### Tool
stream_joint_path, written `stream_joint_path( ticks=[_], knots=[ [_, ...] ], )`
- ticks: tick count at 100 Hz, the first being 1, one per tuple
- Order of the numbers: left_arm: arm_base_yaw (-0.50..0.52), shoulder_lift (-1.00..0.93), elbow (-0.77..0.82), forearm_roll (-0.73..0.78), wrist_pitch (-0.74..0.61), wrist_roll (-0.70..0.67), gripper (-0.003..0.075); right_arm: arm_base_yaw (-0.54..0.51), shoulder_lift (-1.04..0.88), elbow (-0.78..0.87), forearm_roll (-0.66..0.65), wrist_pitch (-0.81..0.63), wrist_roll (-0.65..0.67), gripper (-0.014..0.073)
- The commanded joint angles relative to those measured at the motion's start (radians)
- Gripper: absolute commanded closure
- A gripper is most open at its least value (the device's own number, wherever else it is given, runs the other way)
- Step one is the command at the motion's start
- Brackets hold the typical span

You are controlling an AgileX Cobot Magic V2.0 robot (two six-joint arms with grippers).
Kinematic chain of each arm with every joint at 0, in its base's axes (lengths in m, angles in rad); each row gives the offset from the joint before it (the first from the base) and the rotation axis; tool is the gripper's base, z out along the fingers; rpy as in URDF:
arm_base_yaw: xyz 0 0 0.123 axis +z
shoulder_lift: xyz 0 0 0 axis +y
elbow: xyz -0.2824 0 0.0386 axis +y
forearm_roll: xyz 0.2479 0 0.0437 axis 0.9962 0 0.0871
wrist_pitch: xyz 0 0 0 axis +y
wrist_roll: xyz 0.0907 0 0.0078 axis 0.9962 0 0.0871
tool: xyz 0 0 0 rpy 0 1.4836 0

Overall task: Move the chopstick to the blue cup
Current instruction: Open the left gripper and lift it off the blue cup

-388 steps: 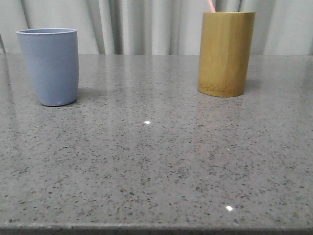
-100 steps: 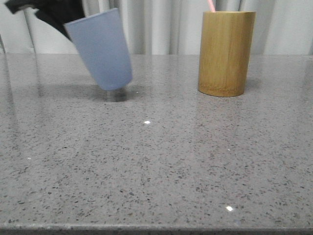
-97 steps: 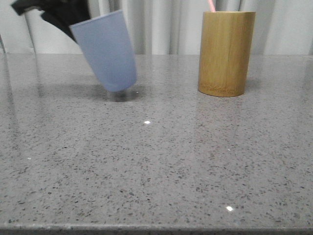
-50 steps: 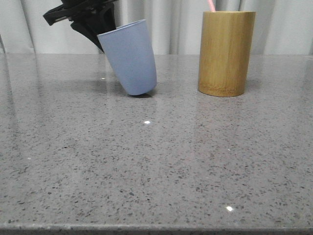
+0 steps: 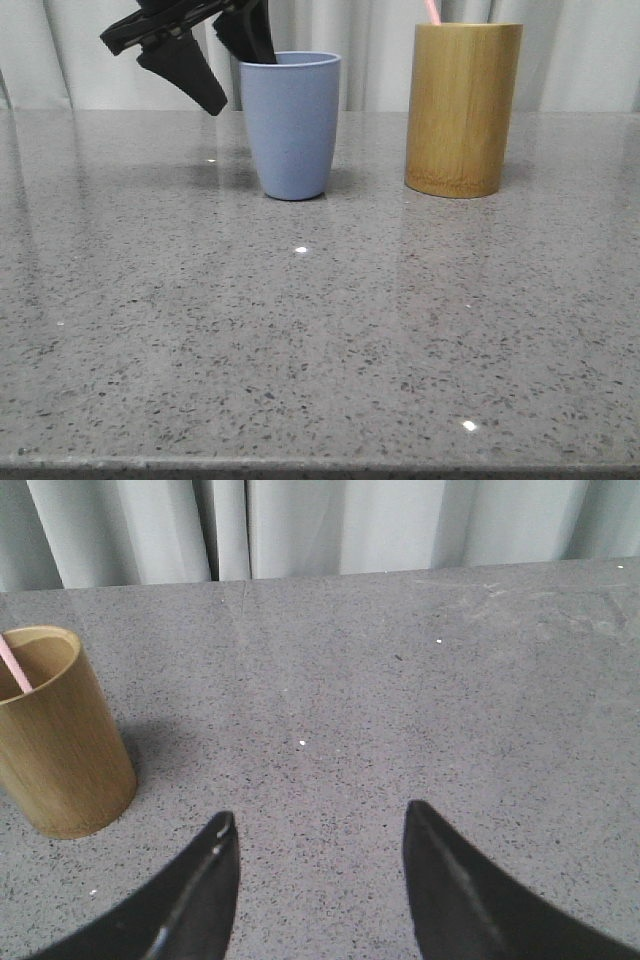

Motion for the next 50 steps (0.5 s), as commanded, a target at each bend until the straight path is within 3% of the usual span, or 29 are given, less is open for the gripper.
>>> stream_joint_path(
  ticks=[1, 50],
  knots=[
    [-0.010, -0.058, -0.034, -0.048, -0.037, -0.008, 0.0267, -0.001, 0.011, -0.036, -0.005, -0.077, -0.004, 0.0200],
    [-0.010, -0.236, -0.024, -0.010, -0.113, 0.020, 0.0283, -0.001, 0.012, -0.036, -0.005, -0.075, -0.004, 0.0200]
  ],
)
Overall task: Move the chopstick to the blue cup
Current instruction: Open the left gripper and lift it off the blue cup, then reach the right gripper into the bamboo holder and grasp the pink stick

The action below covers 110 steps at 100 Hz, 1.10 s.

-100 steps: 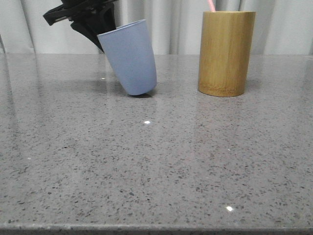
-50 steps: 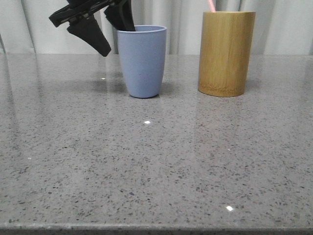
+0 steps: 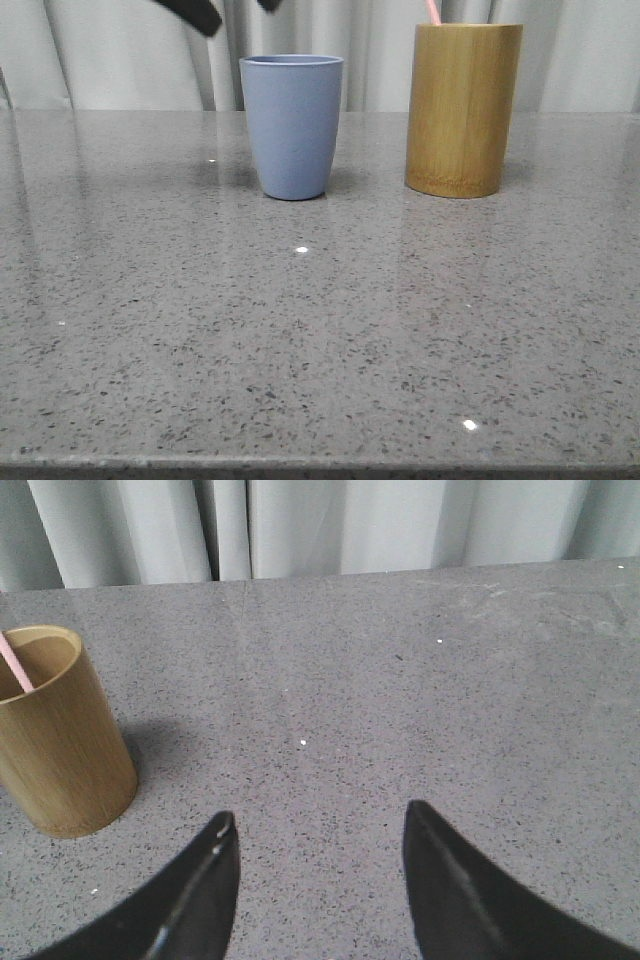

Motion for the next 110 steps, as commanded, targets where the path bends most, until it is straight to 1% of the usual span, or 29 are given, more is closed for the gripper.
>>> stream_joint_path(
  ticks=[1, 13, 25, 38, 48, 53, 63, 77, 96, 110],
  knots=[
    [-0.010, -0.099, -0.022, -0.001, -0.064, 0.007, 0.0284, -0.001, 0.012, -0.036, -0.005, -0.075, -0.004, 0.0200],
    [-0.010, -0.168, 0.032, 0.059, -0.090, 0.007, 0.0315, -0.001, 0.013, -0.036, -0.005, -0.075, -0.005, 0.0200],
    [-0.008, -0.255, 0.128, 0.106, -0.124, -0.001, 0.0323, 0.010, 0.025, -0.036, -0.005, -0.068, -0.005, 0.0200],
    [-0.008, -0.374, 0.268, 0.159, -0.217, -0.036, 0.0323, 0.053, 0.048, -0.039, -0.005, -0.068, -0.005, 0.0200],
    [-0.008, -0.458, 0.368, 0.239, -0.263, -0.087, 0.0323, 0.090, 0.082, -0.054, -0.005, -0.059, -0.005, 0.0200],
    [-0.007, -0.498, 0.415, 0.286, -0.278, -0.087, 0.0323, 0.108, 0.102, -0.070, -0.005, -0.053, -0.005, 0.0200],
    [-0.005, -0.581, 0.505, 0.339, -0.285, -0.087, 0.0323, 0.151, 0.154, -0.120, -0.005, -0.043, -0.006, 0.0200],
    [-0.005, -0.682, 0.600, 0.364, -0.299, -0.087, 0.0323, 0.222, 0.242, -0.209, -0.005, -0.021, -0.006, 0.0200],
    [-0.005, -0.782, 0.694, 0.522, -0.299, -0.210, 0.0323, 0.302, 0.377, -0.342, -0.005, -0.015, -0.020, 0.0200],
    [-0.005, -0.849, 0.739, 0.549, -0.297, -0.240, 0.0323, 0.352, 0.469, -0.440, -0.005, -0.012, -0.043, 0.0196]
  ],
)
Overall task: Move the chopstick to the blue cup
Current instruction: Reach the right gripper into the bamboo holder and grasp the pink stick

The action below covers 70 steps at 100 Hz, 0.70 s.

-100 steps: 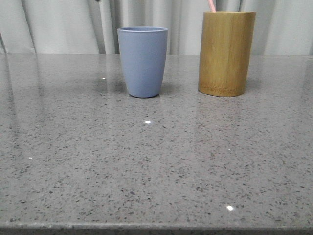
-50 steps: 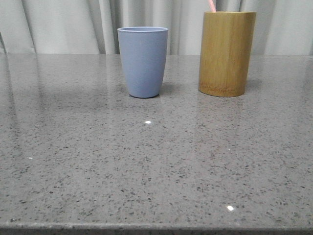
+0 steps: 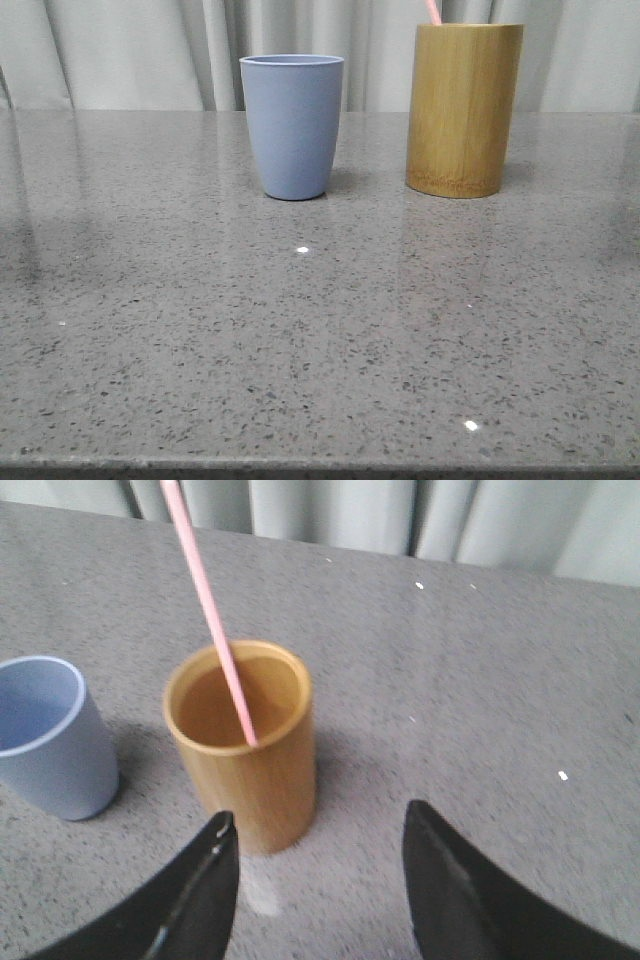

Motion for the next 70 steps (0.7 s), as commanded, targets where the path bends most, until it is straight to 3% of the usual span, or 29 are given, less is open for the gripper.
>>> stream_joint_path(
  ticks=[1, 19, 70],
  knots=[
    [-0.005, -0.054, -0.005, 0.023, -0.075, -0.029, 0.0323, 0.025, 0.043, -0.087, -0.005, -0.064, -0.023, 0.0195],
    [-0.005, -0.099, 0.029, 0.023, -0.070, -0.029, 0.0323, 0.082, 0.159, -0.212, -0.005, -0.064, -0.029, 0.0141],
    [-0.005, -0.111, 0.043, 0.023, -0.052, -0.029, 0.0323, 0.142, 0.482, -0.481, -0.004, -0.111, -0.029, 0.0141]
  ],
)
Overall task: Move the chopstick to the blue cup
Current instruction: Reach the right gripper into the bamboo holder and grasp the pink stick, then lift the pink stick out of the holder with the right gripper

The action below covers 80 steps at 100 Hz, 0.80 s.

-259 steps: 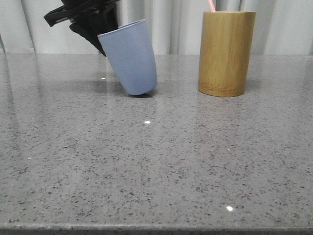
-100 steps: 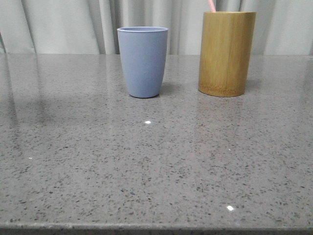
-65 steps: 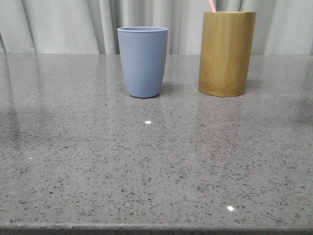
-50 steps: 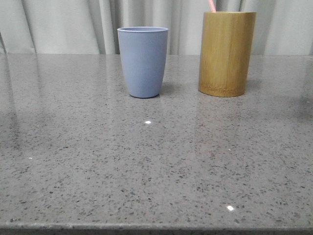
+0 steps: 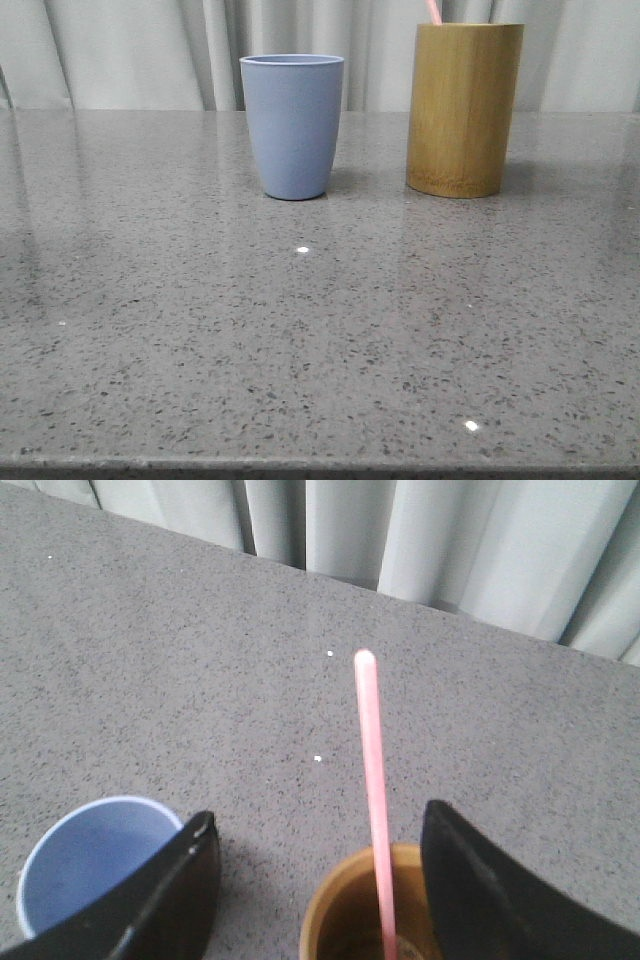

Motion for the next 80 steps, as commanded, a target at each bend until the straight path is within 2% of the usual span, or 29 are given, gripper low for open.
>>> stream_joint_path(
  ticks=[1, 29, 59, 66, 80],
  knots=[
    [-0.005, -0.015, -0.026, 0.007, -0.056, -0.012, 0.0323, 0.000, 0.005, -0.064, -0.005, -0.082, -0.011, 0.0141],
    [-0.005, -0.015, -0.026, 0.007, -0.053, -0.012, 0.0323, -0.001, 0.123, -0.136, -0.055, -0.115, -0.015, 0.0144],
    [-0.005, -0.015, -0.026, 0.007, -0.053, -0.012, 0.0323, -0.004, 0.162, -0.141, -0.092, -0.133, -0.015, 0.0157],
    [-0.005, -0.015, -0.026, 0.007, -0.053, -0.012, 0.0323, -0.004, 0.162, -0.141, -0.099, -0.134, -0.015, 0.0211],
    [-0.005, -0.015, -0.026, 0.007, -0.053, -0.012, 0.0323, -0.012, 0.162, -0.141, -0.106, -0.138, -0.015, 0.0383]
  ],
)
